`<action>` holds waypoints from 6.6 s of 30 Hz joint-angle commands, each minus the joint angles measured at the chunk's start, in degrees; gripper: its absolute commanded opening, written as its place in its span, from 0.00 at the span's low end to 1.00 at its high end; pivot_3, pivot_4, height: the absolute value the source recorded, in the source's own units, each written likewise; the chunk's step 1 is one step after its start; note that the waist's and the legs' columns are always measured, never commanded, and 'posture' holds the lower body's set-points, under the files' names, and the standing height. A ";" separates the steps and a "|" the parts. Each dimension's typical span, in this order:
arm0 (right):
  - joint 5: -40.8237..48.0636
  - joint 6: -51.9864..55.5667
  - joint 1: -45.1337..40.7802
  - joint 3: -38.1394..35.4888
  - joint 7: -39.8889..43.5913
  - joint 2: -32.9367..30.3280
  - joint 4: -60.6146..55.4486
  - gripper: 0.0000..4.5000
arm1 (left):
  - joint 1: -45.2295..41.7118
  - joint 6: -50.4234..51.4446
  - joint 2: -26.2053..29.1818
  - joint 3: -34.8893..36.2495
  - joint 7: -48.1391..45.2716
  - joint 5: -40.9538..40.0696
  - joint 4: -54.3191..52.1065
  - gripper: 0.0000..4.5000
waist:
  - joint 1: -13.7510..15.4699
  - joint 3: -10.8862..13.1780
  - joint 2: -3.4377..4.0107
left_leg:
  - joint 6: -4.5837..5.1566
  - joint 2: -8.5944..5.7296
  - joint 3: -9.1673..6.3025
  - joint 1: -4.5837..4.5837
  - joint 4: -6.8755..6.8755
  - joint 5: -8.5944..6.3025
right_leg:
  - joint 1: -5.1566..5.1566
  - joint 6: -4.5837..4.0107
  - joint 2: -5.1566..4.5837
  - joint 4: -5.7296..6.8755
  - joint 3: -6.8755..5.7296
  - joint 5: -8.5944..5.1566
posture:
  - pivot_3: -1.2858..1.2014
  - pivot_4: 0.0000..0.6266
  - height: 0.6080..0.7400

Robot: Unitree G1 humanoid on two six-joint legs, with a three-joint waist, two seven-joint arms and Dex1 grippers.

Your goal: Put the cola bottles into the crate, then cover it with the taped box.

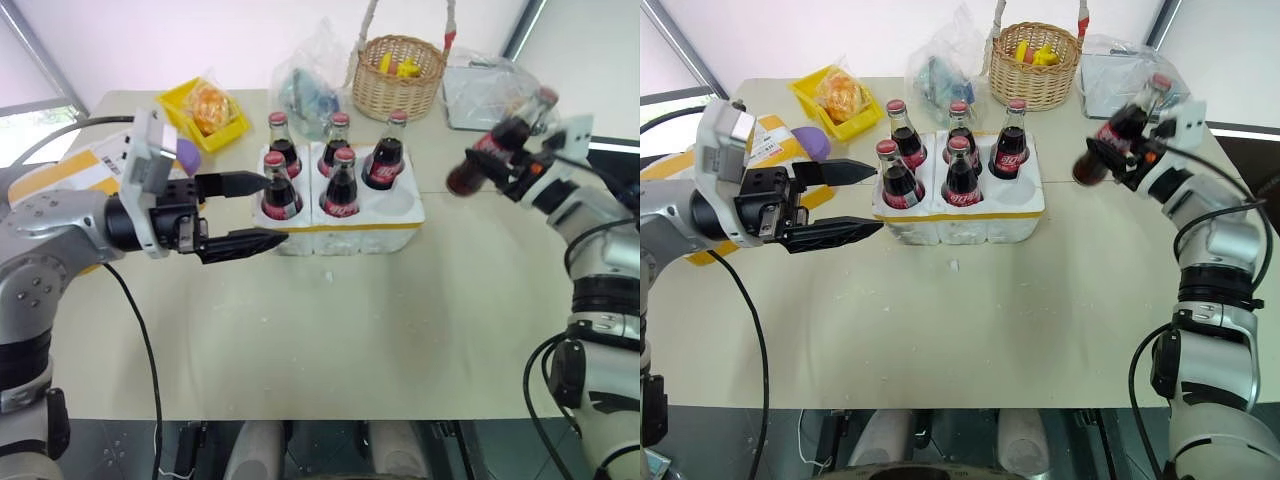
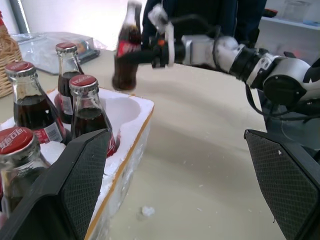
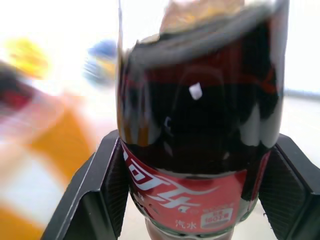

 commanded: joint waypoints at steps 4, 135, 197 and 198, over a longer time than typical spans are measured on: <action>8.72 8.89 -1.32 0.73 5.97 -1.31 -16.14 0.62 | -0.52 -0.61 -0.11 0.92 0.26 -0.54 -1.01 1.00 | 0.26 -0.02 -0.03 | 0.00 0.00 0.00 0.00 0.03 0.00 | 0.03 0.00 0.00 -0.01 0.00 0.00 | 0.52 0.24 0.98; 15.34 14.98 19.64 -5.56 18.57 -21.12 -30.81 1.00 | -27.36 -58.26 9.66 -15.40 21.81 71.04 44.87 0.24 | 1.74 -0.45 -1.15 | -0.32 0.58 1.27 -0.06 -0.37 0.18 | -0.85 -0.07 0.40 0.03 0.95 0.47 | 0.52 0.24 0.98; 9.49 9.11 24.01 -3.98 20.76 -20.89 -26.12 1.00 | 8.63 -4.27 2.84 9.49 -20.57 52.79 -9.10 0.99 | 1.39 -0.43 -1.09 | -0.21 0.65 1.24 -0.01 -0.14 0.15 | -0.79 -0.10 0.49 0.17 1.02 0.45 | 0.52 0.24 0.98; 9.33 8.94 23.89 -3.81 20.88 -20.80 -25.96 1.00 | 7.90 2.34 2.28 12.84 -22.25 46.72 -8.92 0.99 | 1.52 -0.43 -1.09 | -0.21 0.68 1.23 -0.02 -0.09 0.15 | -0.79 -0.10 0.53 0.17 1.02 0.45 | 0.52 0.24 0.98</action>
